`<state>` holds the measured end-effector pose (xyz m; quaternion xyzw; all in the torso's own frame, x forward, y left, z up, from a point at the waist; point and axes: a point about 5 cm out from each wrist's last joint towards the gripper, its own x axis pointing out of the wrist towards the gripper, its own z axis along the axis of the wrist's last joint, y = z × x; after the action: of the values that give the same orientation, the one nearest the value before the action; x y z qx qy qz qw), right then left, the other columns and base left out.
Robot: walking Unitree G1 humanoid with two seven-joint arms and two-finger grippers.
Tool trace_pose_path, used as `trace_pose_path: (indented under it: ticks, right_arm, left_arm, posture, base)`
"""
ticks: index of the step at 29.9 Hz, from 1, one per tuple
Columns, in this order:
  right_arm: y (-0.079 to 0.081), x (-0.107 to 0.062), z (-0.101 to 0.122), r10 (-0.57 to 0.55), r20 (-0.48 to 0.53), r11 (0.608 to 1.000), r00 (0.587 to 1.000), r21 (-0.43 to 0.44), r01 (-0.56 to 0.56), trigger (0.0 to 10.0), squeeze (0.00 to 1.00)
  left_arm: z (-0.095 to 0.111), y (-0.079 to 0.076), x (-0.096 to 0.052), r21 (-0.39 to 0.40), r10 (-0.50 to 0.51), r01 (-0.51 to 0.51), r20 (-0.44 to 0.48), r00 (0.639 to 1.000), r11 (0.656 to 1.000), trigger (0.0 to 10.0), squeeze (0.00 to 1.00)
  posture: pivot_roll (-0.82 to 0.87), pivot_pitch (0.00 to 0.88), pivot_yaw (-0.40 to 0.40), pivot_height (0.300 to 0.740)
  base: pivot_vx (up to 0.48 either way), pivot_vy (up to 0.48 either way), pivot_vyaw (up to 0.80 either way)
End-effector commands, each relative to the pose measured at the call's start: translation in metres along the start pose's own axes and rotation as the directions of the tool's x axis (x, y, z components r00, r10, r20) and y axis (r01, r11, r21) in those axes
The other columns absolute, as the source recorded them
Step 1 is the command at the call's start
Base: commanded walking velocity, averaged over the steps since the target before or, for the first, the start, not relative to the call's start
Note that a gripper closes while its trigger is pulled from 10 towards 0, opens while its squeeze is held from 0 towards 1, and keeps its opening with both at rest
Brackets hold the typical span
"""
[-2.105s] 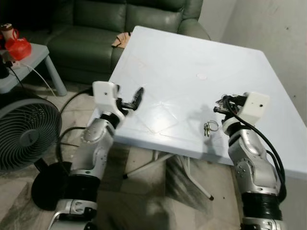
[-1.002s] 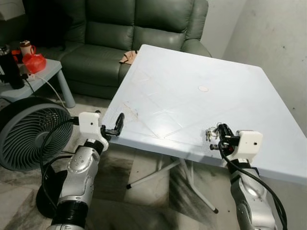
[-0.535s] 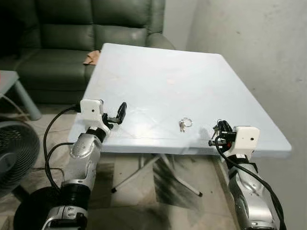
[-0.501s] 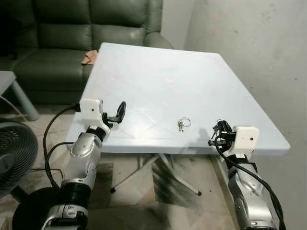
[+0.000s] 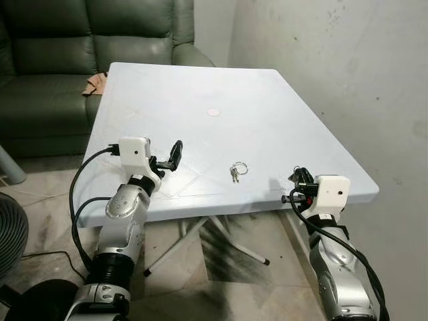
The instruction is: Hang keys on a hook
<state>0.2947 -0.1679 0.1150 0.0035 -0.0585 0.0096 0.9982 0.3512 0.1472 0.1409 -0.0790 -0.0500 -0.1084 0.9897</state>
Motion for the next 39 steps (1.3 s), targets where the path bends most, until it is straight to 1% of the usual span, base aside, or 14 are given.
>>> trace_pose_path:
  ticks: [1,4,9,11,20,24,26,28,31,35,36,38,39]
  right_arm:
    - [0.001,0.0,0.001,0.005,0.008,1.0,1.0,-0.005,-0.005,10.0,0.0]
    - [0.002,0.0,0.0,0.008,0.005,1.0,1.0,-0.004,-0.008,10.0,0.0]
    - [0.002,0.0,-0.001,0.009,0.003,1.0,1.0,-0.005,-0.009,10.0,0.0]
    - [0.002,-0.001,-0.001,0.01,0.001,1.0,1.0,-0.007,-0.01,10.0,0.0]
    - [0.002,-0.003,-0.002,0.012,-0.002,1.0,1.0,-0.012,-0.013,10.0,0.0]
    - [0.002,-0.003,-0.002,0.012,-0.004,1.0,1.0,-0.012,-0.012,10.0,0.0]
    - [0.002,-0.004,-0.002,0.01,-0.005,1.0,1.0,-0.012,-0.01,10.0,0.0]
    - [0.002,-0.004,-0.002,0.01,-0.005,1.0,1.0,-0.012,-0.01,10.0,0.0]
    - [0.002,-0.004,-0.003,0.008,-0.006,1.0,1.0,-0.01,-0.008,10.0,0.0]
    - [0.002,-0.004,-0.003,0.007,-0.006,1.0,1.0,-0.01,-0.007,10.0,0.0]
    - [0.002,-0.004,-0.003,0.005,-0.006,1.0,1.0,-0.01,-0.005,10.0,0.0]
    - [0.002,-0.004,-0.003,0.004,-0.006,1.0,1.0,-0.01,-0.004,10.0,0.0]
    - [0.002,-0.004,-0.003,0.002,-0.006,1.0,1.0,-0.012,-0.002,10.0,0.0]
  left_arm:
    - [0.0,0.0,0.002,0.006,0.002,-0.002,-0.012,1.0,1.0,10.0,0.0]
    - [0.001,0.002,0.002,0.027,0.014,-0.013,-0.011,1.0,1.0,10.0,0.0]
    - [0.001,0.001,0.001,0.037,0.018,-0.018,-0.004,1.0,0.999,10.0,0.0]
    - [0.0,-0.001,0.002,0.005,0.005,-0.005,-0.016,1.0,1.0,10.0,0.0]
    - [-0.005,-0.003,0.001,-0.006,0.007,-0.008,-0.052,0.999,1.0,10.0,0.0]
    - [-0.004,-0.004,0.001,0.003,0.001,-0.001,-0.049,0.999,1.0,10.0,0.0]
    - [-0.002,-0.007,0.001,-0.013,-0.019,0.018,-0.036,0.999,1.0,10.0,0.0]
    - [-0.001,-0.008,0.001,-0.01,-0.026,0.026,-0.03,0.999,1.0,10.0,0.0]
    - [-0.001,-0.01,0.002,-0.023,-0.034,0.034,-0.034,0.999,0.999,10.0,0.0]
    - [-0.001,-0.01,0.002,-0.009,-0.043,0.043,-0.038,0.998,0.999,10.0,0.0]
    - [-0.001,-0.01,0.002,0.01,-0.044,0.044,-0.039,0.998,0.999,10.0,0.0]
    - [0.0,-0.011,0.002,0.015,-0.05,0.05,-0.029,0.998,0.999,10.0,0.0]
    - [0.0,-0.012,0.001,0.021,-0.061,0.062,-0.041,0.997,0.998,10.0,0.0]
  posture:
    - [-0.06,0.0,-0.061,0.74]
    - [-0.06,0.0,-0.064,0.74]
    - [-0.06,0.0,-0.064,0.74]
    - [-0.06,0.0,-0.066,0.74]
    - [-0.07,0.0,-0.069,0.74]
    - [-0.07,0.0,-0.068,0.74]
    - [-0.07,0.0,-0.067,0.74]
    - [-0.07,0.0,-0.067,0.74]
    - [-0.07,0.0,-0.066,0.74]
    - [-0.07,0.0,-0.066,0.74]
    - [-0.07,0.0,-0.064,0.74]
    - [-0.07,0.0,-0.064,0.74]
    - [-0.07,0.0,-0.063,0.74]
  base:
    - [0.0,0.48,-0.78]
    - [0.0,0.0,-0.78]
    - [0.0,0.0,-0.78]
    - [0.0,0.0,-0.77]
    - [0.0,0.0,-0.78]
    - [0.0,0.0,-0.77]
    - [0.0,0.0,-0.78]
    - [0.0,0.0,-0.78]
    - [0.0,0.0,-0.77]
    - [0.0,0.0,-0.77]
    - [0.0,0.0,-0.77]
    - [0.0,0.0,-0.77]
    - [0.0,0.0,-0.77]
